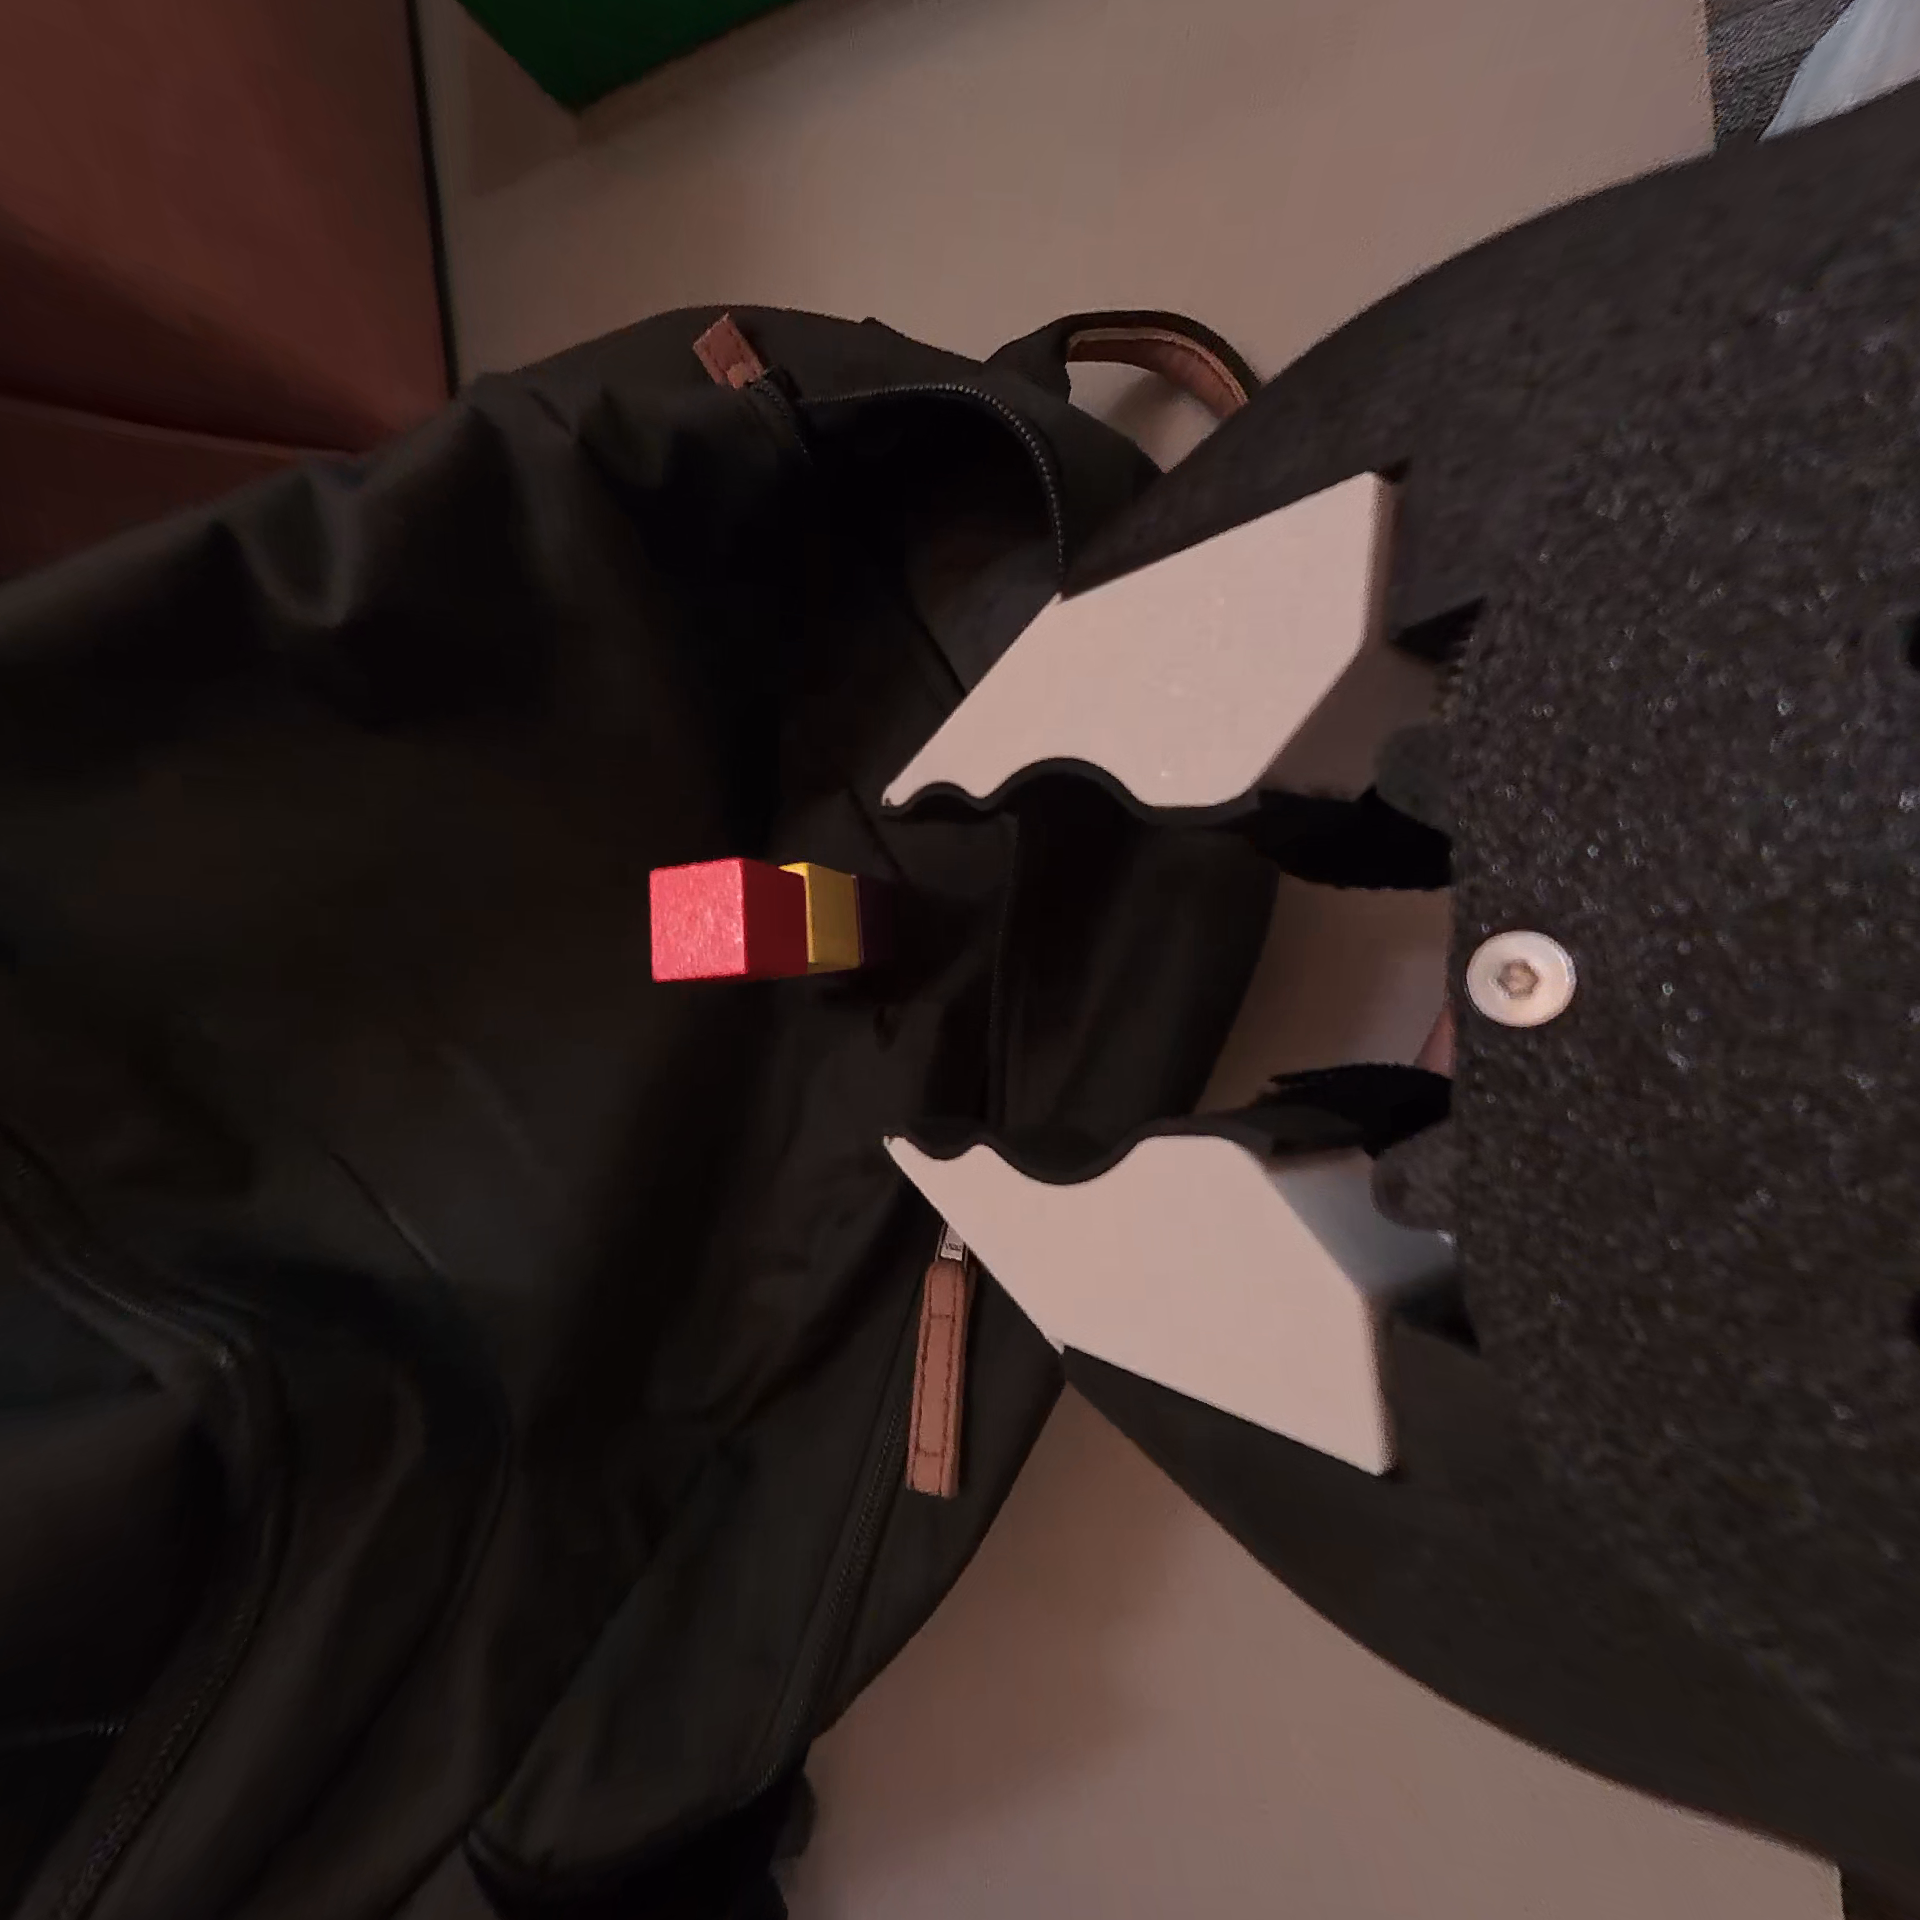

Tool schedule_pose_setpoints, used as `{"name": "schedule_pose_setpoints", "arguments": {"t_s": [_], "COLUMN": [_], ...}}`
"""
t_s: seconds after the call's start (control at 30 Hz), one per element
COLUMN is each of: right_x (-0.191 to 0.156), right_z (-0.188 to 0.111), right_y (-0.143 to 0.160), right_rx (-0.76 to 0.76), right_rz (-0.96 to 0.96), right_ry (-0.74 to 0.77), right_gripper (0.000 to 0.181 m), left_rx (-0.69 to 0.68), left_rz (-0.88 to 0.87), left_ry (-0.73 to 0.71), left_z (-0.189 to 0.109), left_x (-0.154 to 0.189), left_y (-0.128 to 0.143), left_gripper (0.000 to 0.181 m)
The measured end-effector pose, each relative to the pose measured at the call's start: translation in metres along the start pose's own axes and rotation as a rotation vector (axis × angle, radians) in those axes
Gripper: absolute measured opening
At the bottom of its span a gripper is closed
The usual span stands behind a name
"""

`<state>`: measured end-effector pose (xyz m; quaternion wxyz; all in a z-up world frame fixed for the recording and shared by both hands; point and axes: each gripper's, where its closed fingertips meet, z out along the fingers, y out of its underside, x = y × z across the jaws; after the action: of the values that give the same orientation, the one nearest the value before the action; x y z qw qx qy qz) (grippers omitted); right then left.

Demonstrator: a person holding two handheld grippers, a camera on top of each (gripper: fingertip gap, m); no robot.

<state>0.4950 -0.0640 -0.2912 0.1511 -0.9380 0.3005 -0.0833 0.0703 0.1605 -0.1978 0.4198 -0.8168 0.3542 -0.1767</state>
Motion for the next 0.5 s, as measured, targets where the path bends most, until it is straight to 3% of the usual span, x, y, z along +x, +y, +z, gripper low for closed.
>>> {"name": "schedule_pose_setpoints", "arguments": {"t_s": [0.13,0.3,0.4,0.5], "right_x": [-0.027,-0.129,-0.185,-0.235], "right_z": [-0.063,-0.165,-0.202,-0.229], "right_y": [-0.014,-0.003,0.017,0.028], "right_rx": [0.253,0.628,0.766,0.997], "right_rz": [-0.008,-0.028,-0.077,-0.179], "right_ry": [-0.043,-0.376,-0.504,-0.587], "right_gripper": [0.072,0.066,0.069,0.072], "left_rx": [-0.017,-0.033,-0.021,-0.027], "left_rz": [-0.006,0.007,0.001,-0.014], "left_ry": [-0.031,-0.042,-0.028,-0.013], "left_z": [0.011,0.032,0.043,0.055], "left_x": [-0.003,-0.001,0.004,0.009], "left_y": [-0.001,-0.005,-0.013,-0.014], "left_gripper": [0.057,0.060,0.060,0.058]}}
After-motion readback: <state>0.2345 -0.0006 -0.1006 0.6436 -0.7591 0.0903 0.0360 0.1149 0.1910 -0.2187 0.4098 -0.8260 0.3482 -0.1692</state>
